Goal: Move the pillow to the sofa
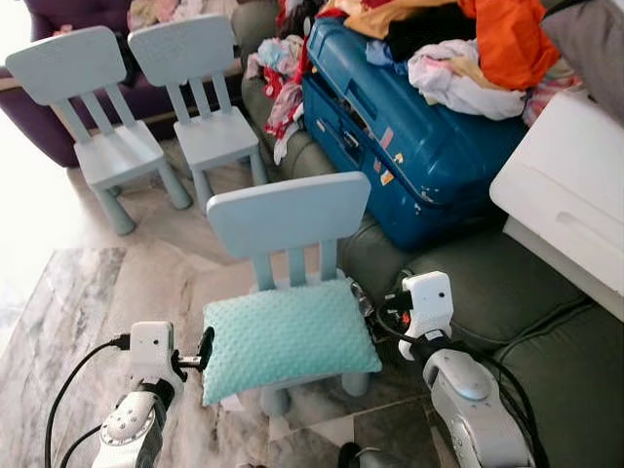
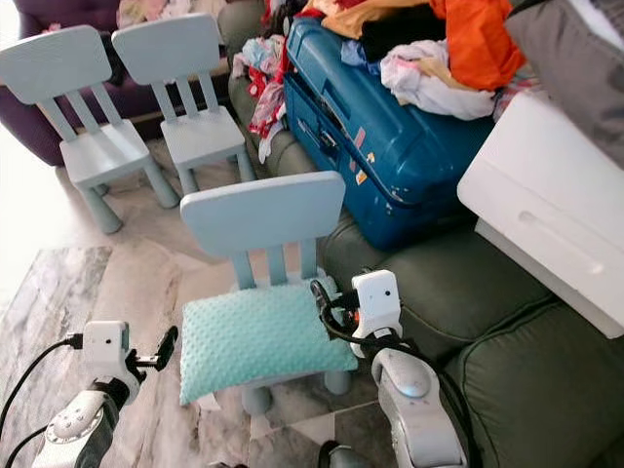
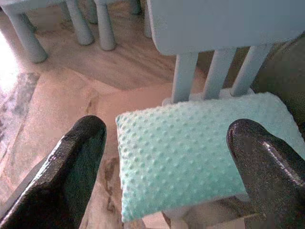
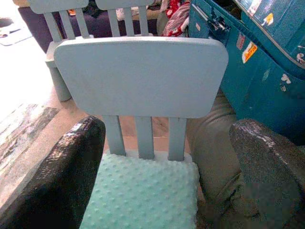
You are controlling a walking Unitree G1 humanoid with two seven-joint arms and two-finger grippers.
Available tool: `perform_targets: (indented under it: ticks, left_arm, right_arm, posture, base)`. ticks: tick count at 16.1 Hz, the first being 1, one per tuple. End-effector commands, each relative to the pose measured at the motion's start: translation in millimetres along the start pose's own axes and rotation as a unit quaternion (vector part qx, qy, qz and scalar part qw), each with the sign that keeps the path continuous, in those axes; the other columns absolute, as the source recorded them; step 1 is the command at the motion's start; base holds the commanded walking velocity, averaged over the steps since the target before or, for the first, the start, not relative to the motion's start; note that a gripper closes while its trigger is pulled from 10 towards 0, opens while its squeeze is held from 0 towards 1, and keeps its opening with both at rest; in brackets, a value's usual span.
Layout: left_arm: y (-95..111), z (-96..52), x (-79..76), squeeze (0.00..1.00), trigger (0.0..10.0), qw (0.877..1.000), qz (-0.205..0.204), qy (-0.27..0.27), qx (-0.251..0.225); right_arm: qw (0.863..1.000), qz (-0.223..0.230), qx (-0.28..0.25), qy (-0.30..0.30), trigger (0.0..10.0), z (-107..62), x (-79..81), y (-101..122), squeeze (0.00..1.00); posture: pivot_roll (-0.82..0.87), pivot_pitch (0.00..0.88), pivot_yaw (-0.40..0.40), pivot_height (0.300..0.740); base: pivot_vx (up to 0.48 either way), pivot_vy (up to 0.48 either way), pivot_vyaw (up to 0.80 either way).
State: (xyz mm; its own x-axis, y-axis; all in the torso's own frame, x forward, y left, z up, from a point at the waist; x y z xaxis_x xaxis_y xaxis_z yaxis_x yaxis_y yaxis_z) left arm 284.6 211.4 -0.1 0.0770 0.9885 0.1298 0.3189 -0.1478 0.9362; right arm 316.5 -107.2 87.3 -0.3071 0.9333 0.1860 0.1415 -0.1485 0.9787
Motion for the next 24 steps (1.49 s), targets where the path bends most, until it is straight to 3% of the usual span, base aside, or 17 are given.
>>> perform_targets:
  ticks: [1,11,24]
  left_arm:
    - [-3.5,-3.2,0.6,0.0,10.0,1.0,0.006,-0.001,0.008]
    - [-4.3,-4.9,-1.2,0.0,10.0,1.0,0.0,0.003,0.01]
    - [-5.8,-3.2,0.6,0.0,10.0,1.0,0.007,0.003,0.013]
  right_arm:
    - [1.0,0.0,0.002,0.002,10.0,-2.1,0.4,0.4,0.0]
    - [0.999,-0.009,0.013,0.031,10.0,0.6,9.5,0.2,0.0]
    - [0.999,-0.008,0.006,0.042,10.0,4.1,14.2,4.3,0.0]
  posture:
    - [-0.14,0.205,0.016,0.74]
    - [-0.14,0.206,0.007,0.74]
    - [-0.14,0.199,0.011,0.613]
  base:
    - [0.0,0.0,0.0]
    - [0.0,0.0,0.0]
    - [0.0,0.0,0.0]
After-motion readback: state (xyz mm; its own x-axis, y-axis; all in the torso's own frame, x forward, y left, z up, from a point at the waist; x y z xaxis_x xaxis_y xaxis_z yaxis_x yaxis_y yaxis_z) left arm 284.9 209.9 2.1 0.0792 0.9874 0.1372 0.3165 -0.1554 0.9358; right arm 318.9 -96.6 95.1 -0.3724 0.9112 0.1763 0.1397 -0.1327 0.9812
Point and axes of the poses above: a point about 5 cm out from each wrist's last joint towards the gripper, its own z axis pointing out of the wrist towards the gripper, its own y axis along the axis of the wrist's last joint, x = y × z, the point moved 5 cm from there along z, pointing out of the wrist towards the gripper, and after that the axes turned 11 degrees about z, right-handed, at the moved point
